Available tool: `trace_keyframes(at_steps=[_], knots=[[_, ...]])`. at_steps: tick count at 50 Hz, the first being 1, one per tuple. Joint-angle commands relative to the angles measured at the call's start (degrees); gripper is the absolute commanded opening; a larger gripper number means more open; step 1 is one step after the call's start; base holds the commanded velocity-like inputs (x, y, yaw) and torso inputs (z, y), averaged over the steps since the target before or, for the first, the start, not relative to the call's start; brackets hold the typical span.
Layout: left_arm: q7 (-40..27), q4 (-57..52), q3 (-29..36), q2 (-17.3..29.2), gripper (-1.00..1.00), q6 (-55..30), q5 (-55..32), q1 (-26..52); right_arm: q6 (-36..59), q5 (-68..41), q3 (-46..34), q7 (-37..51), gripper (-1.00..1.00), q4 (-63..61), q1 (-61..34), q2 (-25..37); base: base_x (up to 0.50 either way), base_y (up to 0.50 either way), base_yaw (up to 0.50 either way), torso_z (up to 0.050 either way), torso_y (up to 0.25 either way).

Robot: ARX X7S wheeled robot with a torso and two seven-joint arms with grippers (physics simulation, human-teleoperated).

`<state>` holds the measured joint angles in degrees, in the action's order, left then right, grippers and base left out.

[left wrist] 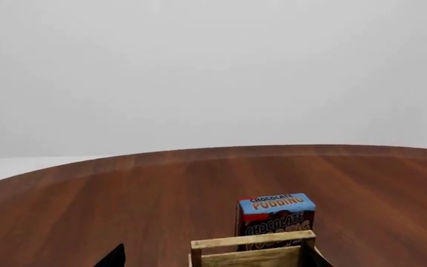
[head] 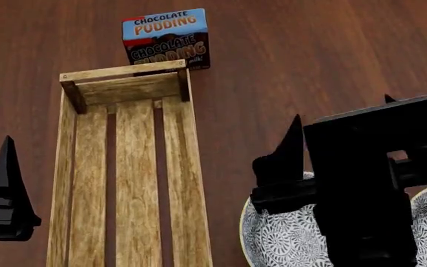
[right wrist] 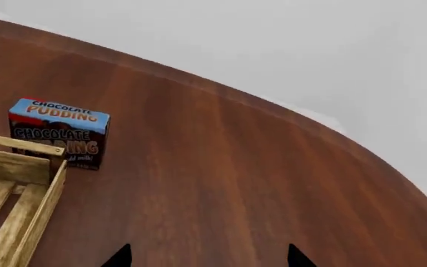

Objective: Stack the left bowl on the right bowl and place them in the tray.

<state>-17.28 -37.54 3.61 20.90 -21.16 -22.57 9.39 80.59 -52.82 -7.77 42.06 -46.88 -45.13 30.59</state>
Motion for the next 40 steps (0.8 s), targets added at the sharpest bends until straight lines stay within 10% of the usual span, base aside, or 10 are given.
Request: trace_keyframes(at_steps=[1, 20, 40], knots=[[-0.22, -0.52, 0.4, 0.48, 1.0, 0.16, 0.48, -0.07, 5.35, -55.4, -8.4, 32.12, 1.0, 11.14, -21.09, 13.08, 0.0, 0.0, 0.0, 0.0, 0.0], [-0.6, -1.36, -0.13, 0.86, 1.0, -0.73, -1.35, -0.05, 3.41, -83.44, -37.0, 40.31, 1.0, 21.7, -43.64, 19.67, 0.0, 0.0, 0.0, 0.0, 0.0], [-0.74, -1.47, -0.4, 1.1, 1.0, -0.54, -2.24, -0.1, 6.22, -81.93, -33.45, 30.08, 1.0, 20.38, -37.88, 19.65, 0.0, 0.0, 0.0, 0.0, 0.0]])
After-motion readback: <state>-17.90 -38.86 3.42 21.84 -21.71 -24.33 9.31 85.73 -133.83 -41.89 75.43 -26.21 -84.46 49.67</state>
